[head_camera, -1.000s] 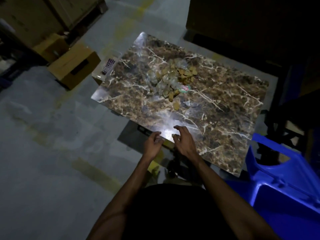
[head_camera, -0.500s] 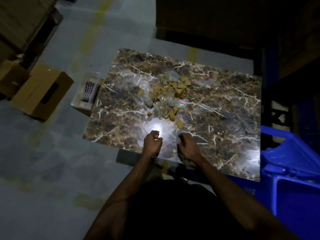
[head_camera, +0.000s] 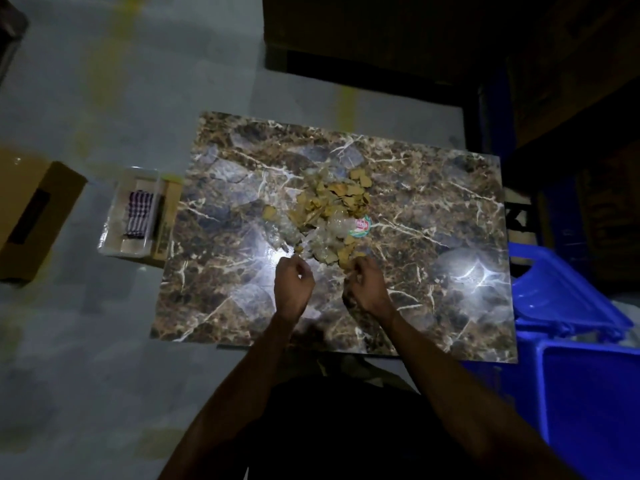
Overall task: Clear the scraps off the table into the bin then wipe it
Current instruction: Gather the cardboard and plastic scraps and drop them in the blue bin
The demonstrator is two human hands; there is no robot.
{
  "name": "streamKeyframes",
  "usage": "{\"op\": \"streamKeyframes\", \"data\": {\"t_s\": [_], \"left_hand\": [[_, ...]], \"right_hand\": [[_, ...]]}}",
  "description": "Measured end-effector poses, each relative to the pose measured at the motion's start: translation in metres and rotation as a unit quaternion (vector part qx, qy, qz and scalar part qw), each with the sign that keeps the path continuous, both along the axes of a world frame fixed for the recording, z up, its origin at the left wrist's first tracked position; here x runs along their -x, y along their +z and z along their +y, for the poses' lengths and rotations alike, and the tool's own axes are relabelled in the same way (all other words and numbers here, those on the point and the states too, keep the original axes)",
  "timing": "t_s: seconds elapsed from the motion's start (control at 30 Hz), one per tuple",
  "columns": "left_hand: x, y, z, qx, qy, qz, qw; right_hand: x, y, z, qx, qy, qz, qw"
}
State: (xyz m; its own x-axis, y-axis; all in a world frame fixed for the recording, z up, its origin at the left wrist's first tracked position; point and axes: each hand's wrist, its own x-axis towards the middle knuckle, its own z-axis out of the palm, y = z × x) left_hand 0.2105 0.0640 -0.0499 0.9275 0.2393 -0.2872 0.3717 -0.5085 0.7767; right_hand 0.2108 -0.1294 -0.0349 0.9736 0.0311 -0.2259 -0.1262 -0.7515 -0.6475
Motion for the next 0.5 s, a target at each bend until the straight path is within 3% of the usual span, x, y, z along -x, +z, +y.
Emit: {"op": "streamKeyframes", "data": {"t_s": [0.1, 0.17, 0.27, 0.5], "left_hand": [[-0.003, -0.004, 0.000, 0.028, 0.054, -0.064, 0.996], [-0.009, -0.010, -0.004, 0.048, 0.035, -0.057, 0.997], [-0.023, -0.011, -0.019, 0.109, 0.022, -0.011, 0.994], [-0.029, -0.020, -0.058, 0.134, -0.003, -0.018, 0.991]], "right_hand": [[-0.008, 0.005, -0.003, -0.002, -0.060, -0.035, 0.998], [-0.016, 0.006, -0.004, -0.016, -0.086, -0.036, 0.996], [-0.030, 0.018, 0.005, -0.122, -0.160, -0.006, 0.980], [-0.061, -0.005, 0.007, -0.166, -0.136, 0.033, 0.976]]}}
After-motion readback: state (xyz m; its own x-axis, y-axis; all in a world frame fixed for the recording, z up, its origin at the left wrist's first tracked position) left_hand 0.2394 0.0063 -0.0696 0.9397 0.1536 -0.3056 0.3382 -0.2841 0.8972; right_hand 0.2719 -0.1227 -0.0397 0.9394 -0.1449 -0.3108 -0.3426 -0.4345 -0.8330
